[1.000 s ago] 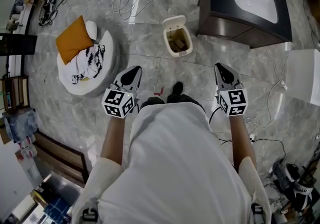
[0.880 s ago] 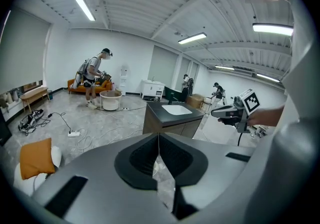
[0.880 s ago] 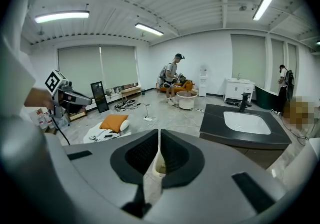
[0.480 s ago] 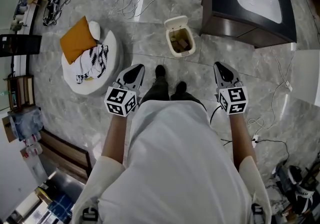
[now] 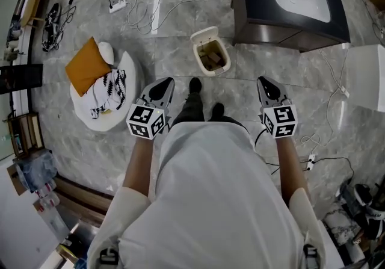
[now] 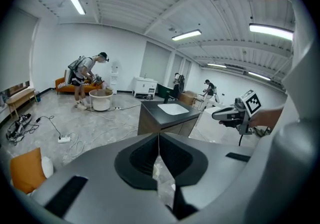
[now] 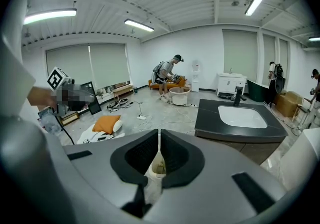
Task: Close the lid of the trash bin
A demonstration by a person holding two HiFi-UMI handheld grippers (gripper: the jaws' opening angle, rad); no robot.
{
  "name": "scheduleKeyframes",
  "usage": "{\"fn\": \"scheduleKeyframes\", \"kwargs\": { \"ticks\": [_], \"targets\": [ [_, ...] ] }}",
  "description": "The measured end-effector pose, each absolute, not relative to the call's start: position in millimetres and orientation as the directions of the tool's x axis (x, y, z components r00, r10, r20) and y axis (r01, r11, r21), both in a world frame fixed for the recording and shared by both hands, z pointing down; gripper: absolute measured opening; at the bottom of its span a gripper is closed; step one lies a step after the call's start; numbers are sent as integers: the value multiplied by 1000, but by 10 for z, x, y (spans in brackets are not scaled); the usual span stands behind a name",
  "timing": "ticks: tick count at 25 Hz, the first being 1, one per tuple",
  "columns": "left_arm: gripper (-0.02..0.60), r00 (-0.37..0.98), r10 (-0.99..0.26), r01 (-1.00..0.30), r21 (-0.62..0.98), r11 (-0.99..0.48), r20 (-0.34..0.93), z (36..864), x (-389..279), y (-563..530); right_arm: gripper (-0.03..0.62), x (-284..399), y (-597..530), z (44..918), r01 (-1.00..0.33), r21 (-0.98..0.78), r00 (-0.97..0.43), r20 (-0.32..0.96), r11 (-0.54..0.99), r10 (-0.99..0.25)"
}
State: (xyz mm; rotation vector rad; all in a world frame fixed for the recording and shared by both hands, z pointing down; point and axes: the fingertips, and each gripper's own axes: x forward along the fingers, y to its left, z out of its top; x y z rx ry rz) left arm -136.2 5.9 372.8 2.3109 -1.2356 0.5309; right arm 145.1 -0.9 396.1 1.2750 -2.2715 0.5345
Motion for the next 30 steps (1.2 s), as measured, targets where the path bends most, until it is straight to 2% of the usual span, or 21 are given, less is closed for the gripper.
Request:
{"fn": "scheduleKeyframes", "kwargs": {
  "ticks": [13, 24, 30],
  "targets": [
    [21, 636, -521, -747, 283, -602, 570, 4089, -1618, -806, 35, 1102, -386, 4112, -901, -64, -360, 663, 430, -657],
    [22, 732, -327, -604, 347, -717, 598, 4569, -1663, -1413, 35, 768, -687, 4245, -920, -41, -301, 711, 390, -636],
    [23, 752, -254, -558, 384, -735, 608, 4888, -1646, -1589, 35, 688, -659, 4447, -936, -62, -274, 748, 347, -604]
  ]
}}
